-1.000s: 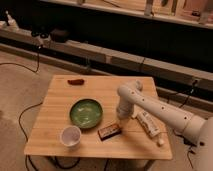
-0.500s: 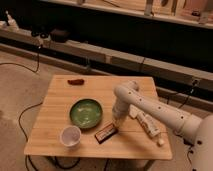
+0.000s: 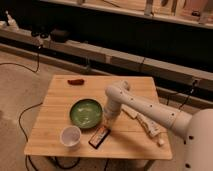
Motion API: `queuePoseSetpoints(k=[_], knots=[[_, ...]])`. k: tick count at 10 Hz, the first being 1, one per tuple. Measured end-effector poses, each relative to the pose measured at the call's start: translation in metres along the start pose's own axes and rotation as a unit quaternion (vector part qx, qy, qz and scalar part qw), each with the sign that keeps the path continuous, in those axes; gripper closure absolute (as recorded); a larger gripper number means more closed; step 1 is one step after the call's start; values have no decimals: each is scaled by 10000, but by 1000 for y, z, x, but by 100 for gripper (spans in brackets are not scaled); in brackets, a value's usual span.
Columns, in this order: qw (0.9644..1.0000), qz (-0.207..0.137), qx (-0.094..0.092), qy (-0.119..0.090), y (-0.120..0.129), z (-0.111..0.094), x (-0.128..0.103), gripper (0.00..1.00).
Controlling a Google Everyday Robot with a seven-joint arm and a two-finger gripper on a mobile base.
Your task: Push the eraser across the table
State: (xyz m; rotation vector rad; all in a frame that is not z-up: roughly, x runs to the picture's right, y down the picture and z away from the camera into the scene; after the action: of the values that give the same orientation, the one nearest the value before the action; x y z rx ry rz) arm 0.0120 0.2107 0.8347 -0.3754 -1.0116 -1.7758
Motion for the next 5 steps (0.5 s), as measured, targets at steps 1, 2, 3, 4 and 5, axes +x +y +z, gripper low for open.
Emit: queuePoseSetpoints(k=[1, 2, 3, 4, 5], knots=[[9997, -234, 60, -26, -19, 3, 4, 87], [9992, -374, 120, -50, -32, 5, 6, 87], [9982, -548, 223, -103, -47, 9, 6, 87], [9968, -713, 329, -165, -61, 14, 4, 87], [9954, -836, 406, -218, -70, 17, 3, 87]])
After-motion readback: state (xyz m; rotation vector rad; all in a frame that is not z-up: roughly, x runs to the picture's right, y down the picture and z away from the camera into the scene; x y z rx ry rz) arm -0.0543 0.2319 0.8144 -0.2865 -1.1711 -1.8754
